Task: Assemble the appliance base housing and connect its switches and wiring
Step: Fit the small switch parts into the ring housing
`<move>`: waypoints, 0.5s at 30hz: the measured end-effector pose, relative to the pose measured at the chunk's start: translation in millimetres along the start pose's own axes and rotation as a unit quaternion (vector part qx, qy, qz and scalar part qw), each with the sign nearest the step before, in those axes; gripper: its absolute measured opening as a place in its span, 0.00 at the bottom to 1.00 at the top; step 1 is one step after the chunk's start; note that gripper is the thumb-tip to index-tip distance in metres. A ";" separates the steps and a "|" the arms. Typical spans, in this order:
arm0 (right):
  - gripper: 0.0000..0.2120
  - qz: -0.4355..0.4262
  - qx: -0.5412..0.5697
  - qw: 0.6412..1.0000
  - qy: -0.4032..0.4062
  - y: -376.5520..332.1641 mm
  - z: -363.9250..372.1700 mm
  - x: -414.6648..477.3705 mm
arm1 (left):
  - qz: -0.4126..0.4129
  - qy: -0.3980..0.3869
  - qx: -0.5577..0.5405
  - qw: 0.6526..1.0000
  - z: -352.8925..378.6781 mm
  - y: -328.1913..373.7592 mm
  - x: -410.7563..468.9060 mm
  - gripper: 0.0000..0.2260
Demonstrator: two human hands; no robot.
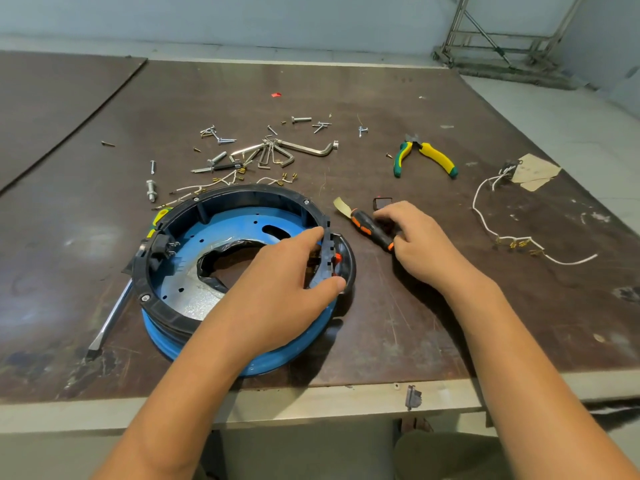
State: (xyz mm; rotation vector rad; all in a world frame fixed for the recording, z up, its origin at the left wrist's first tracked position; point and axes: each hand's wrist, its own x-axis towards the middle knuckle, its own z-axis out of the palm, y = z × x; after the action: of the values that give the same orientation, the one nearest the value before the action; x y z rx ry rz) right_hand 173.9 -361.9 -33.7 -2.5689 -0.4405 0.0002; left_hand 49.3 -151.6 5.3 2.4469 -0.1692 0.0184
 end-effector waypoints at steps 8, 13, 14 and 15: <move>0.16 0.002 -0.056 0.998 0.026 11.9 -4.9 0.3 | -0.001 0.001 0.003 1.000 -2.0 0.0 -0.6 0.34; 0.13 0.070 0.342 0.930 0.116 -1.5 -5.5 -6.9 | -0.002 0.003 -0.019 1.000 -4.0 -1.6 -0.8 0.34; 0.13 0.065 0.446 0.888 0.091 -6.5 -5.6 -9.7 | -0.004 0.001 -0.024 1.000 -4.6 -1.5 -0.7 0.35; 0.13 0.049 0.527 0.846 0.061 -10.4 -5.8 -12.9 | -0.008 -0.001 -0.028 1.000 -5.1 -1.4 -0.8 0.35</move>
State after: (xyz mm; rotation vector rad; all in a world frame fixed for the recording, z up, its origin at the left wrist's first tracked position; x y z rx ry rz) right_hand 159.0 -360.4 -24.6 -1.4793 -0.1653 0.0910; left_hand 48.8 -147.1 8.3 2.3916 -0.1496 0.0029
